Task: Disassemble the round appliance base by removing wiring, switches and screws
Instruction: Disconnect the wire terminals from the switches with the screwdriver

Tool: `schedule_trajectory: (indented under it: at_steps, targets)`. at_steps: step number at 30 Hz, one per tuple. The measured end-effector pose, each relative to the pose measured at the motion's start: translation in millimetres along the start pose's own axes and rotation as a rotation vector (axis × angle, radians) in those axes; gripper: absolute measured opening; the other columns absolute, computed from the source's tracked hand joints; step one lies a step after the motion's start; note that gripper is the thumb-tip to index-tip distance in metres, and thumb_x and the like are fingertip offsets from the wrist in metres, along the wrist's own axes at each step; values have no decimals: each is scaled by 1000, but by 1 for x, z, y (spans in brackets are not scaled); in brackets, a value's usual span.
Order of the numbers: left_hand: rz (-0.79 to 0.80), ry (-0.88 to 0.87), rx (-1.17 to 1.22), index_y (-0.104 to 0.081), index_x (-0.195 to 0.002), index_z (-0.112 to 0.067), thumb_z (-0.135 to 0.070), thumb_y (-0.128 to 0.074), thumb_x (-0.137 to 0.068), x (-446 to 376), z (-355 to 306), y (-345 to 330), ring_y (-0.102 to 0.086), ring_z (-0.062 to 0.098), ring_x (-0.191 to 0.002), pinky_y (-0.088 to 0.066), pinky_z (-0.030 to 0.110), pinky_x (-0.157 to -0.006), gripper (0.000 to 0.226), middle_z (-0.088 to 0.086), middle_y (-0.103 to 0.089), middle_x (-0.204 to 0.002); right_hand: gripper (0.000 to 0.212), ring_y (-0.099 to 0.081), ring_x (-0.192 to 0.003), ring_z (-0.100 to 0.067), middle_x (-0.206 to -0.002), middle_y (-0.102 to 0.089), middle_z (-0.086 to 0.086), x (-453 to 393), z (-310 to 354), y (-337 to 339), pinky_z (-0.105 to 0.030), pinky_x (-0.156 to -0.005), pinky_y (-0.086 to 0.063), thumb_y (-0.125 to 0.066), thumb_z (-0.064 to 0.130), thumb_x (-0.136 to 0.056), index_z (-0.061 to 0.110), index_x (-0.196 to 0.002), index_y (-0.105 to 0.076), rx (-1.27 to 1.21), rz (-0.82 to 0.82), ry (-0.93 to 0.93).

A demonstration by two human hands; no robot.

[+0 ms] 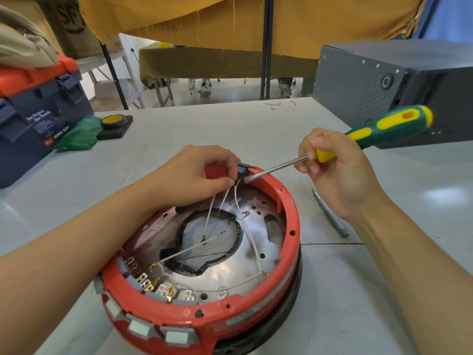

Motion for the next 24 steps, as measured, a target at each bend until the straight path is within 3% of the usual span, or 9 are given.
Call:
schedule_trajectory:
  at_steps: [2,5,9,15,22,24]
  targets:
    - [-2,-6,0,-65,-83,-24,-12,-66,-81,0,-1,0,-53,-10,-105,-37,5,-86,12,-13,-64,-111,19,-33,-49,-12,-49,-36,-1,1,-10,-13,-20,-50,-34,-45,15,-72,7,-54,-43,131,61,-38]
    - [3,-1,26,-64,-82,-26,-12,-65,-82,0,0,0,-51,-14,-108,-37,2,-87,13,-13,-64,-112,24,-31,-50,-14,-53,-35,-6,-2,-5,-17,-34,-57,-21,-46,14,-71,17,-48,-49,233,49,7]
    - [1,-10,31,-65,-82,-25,-12,-65,-82,0,1,0,-48,-15,-110,-37,4,-88,12,-13,-64,-112,27,-32,-47,-13,-51,-36,-3,-1,11,-2,-22,-51,-32,-46,13,-73,17,-47,-50,88,-19,49]
    - [-9,-25,16,-66,-83,-23,-10,-67,-81,1,-1,0,-52,-10,-109,-37,8,-92,13,-10,-64,-112,30,-34,-49,-14,-52,-37,-7,5,26,-7,-29,-52,-29,-46,13,-75,20,-46,-51,258,-52,152]
    - [-18,-52,-38,-65,-84,-20,-10,-68,-80,3,-7,0,-51,-5,-111,-38,17,-95,11,-6,-63,-115,19,-35,-54,-17,-55,-37,-14,15,38,-19,-28,-52,-30,-48,25,-68,21,-50,-50,427,45,213]
    - [-19,-79,-94,-66,-84,-21,-12,-69,-80,3,-9,0,-50,-2,-108,-35,14,-94,11,-7,-60,-117,17,-34,-56,-21,-56,-36,-17,17,40,-24,-31,-53,-28,-49,25,-67,23,-51,-52,474,76,208]
Point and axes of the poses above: each hand's wrist, its own x-axis away from the middle knuckle, its own y-axis out of the back of the hand, z = x × y, the point moved 7 cm from there along -x, towards the middle knuckle
